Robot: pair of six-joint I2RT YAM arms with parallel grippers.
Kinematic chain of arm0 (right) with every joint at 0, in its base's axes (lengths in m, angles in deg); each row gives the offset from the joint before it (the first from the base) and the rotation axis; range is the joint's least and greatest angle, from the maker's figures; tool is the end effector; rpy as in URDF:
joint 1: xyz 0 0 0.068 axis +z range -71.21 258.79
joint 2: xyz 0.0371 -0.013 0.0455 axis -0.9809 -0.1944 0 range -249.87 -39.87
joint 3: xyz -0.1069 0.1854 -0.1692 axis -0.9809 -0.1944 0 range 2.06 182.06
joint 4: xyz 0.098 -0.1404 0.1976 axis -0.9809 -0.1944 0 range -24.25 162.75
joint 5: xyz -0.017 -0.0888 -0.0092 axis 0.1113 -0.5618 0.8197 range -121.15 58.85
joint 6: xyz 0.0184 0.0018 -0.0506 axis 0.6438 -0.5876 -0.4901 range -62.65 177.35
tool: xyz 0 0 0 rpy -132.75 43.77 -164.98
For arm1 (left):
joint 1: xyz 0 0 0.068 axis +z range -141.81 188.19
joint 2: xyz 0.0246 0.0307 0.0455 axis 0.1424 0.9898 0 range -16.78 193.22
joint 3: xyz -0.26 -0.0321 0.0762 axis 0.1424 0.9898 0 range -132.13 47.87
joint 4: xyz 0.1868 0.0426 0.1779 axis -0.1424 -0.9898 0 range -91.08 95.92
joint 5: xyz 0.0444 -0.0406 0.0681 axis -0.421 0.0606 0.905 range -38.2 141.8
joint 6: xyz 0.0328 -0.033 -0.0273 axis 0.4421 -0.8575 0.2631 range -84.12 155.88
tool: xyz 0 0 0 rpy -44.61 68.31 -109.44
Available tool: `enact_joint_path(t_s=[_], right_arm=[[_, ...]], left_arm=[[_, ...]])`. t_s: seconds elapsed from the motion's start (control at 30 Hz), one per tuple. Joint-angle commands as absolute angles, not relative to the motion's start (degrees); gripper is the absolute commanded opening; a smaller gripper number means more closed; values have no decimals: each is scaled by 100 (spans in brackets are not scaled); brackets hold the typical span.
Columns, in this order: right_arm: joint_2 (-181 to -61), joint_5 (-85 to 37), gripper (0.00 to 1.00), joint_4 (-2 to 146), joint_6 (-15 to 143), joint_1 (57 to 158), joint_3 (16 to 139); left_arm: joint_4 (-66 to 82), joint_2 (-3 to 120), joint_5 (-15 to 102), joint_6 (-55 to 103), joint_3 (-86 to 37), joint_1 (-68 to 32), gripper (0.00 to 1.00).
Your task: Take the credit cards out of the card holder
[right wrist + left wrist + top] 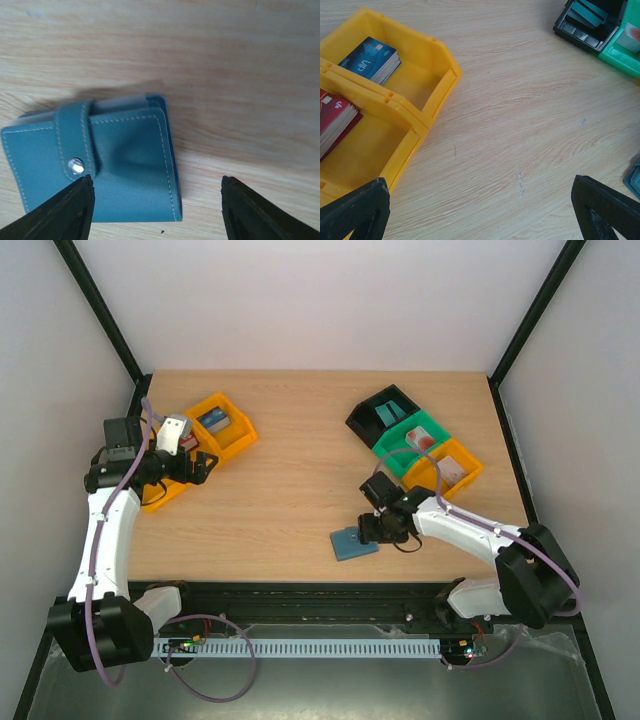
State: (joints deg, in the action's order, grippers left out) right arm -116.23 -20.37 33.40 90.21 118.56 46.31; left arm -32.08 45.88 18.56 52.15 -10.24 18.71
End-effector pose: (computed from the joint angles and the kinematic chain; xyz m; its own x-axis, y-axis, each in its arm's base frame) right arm 0.1740 0.1534 0.1874 -0.9779 -0.1203 -0.1708 -0.1708 0.9313 0.3216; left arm 0.2239 0.0217 0.3182 -0.5697 0.1325 -0.8111 0.4208 0.8948 -0.1493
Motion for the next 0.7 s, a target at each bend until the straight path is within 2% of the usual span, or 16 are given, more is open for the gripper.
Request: enact_joint_path(t_s=[0.0,0.23,0.37,0.47,0.5,0.53,0.67], right_arm=[[-11512,-1498,63,4267,9506,11882,4169],[-11521,-1024,48,5175,9805,11886,3589],[-11513,-763,33,5607,9979,11886,3377],[-11464,-459,15,5971,10113,11884,3293],[-11441,-316,6,6107,10180,11884,3269],[-11414,-222,2,6286,10274,11882,3243],[-11259,154,2,6914,10558,11887,3179]], left_arm=[[-3284,4492,1753,5180,-963,1873,99],[-3275,4485,1761,5178,-942,1869,99],[-3281,4492,1746,5179,-944,1873,99],[-3283,4501,1728,5171,-943,1872,99],[-3284,4501,1726,5170,-943,1871,99],[-3286,4501,1725,5171,-943,1873,99],[-3298,4501,1718,5162,-956,1873,100]])
